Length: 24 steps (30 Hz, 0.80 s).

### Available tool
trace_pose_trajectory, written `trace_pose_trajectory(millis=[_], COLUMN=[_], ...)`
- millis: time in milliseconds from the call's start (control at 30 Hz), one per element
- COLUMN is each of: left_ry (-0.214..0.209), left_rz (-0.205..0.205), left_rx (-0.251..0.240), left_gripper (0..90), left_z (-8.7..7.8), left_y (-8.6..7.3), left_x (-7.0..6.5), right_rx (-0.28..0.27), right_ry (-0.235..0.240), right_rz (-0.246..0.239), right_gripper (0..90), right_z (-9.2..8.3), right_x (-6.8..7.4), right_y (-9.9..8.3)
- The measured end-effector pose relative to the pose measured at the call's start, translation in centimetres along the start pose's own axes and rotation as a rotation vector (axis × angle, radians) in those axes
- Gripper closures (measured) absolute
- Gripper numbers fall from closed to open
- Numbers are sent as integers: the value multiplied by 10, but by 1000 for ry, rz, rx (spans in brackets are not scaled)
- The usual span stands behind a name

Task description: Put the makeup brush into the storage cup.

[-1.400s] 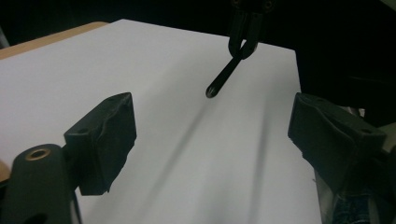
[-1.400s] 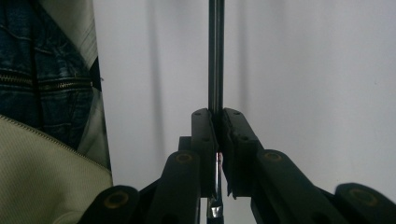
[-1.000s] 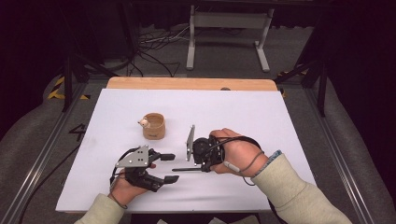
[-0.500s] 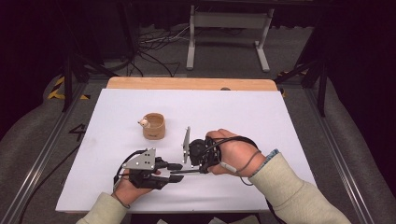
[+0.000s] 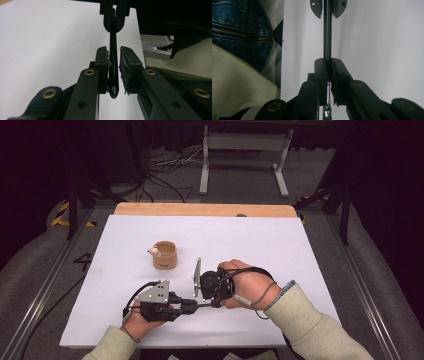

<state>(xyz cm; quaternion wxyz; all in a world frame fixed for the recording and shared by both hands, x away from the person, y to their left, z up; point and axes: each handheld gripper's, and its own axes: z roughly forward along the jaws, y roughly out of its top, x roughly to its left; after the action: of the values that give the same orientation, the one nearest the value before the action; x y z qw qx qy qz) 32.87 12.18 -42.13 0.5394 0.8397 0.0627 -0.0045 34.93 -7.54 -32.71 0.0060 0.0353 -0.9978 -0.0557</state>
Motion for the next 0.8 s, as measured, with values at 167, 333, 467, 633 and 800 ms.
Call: trace_pose_trajectory(millis=[167,333,467,633,800], left_ry=[-13,-19,-16,-7,1], left_rz=[5,9,8,9,12], left_rx=[14,13,14,21,16], left_gripper=[824,828,830,831,832], left_z=[1,0,-1,-1,-2], left_y=[-1,0,0,0,1], left_x=[0,0,0,-1,-2], right_rx=[-6,-8,-20,-31,-67], right_ry=[6,4,6,11,6], right_rz=[-9,-18,-19,-27,-16], right_gripper=[843,843,843,842,798], right_z=[1,1,1,1,-2], right_x=[1,2,1,0,0], right_y=[1,1,0,-2,-6])
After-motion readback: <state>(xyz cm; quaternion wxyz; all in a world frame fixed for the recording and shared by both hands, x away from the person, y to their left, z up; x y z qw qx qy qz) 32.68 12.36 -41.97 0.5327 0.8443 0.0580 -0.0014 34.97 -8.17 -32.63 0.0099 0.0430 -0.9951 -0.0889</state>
